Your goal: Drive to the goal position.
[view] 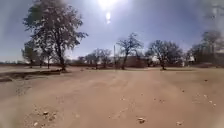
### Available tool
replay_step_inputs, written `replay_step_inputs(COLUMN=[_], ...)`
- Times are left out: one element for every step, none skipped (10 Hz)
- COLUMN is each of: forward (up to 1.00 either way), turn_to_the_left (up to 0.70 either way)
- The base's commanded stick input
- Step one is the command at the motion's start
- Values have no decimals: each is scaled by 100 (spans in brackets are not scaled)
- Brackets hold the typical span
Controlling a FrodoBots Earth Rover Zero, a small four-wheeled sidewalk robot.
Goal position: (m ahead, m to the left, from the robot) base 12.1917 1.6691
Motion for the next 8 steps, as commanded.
replay_step_inputs(forward=[100, 100, 100, 100, 100, 100, 100, 100], turn_to_the_left=[0, 0, 0, 0, 0, 0, 0, 0])
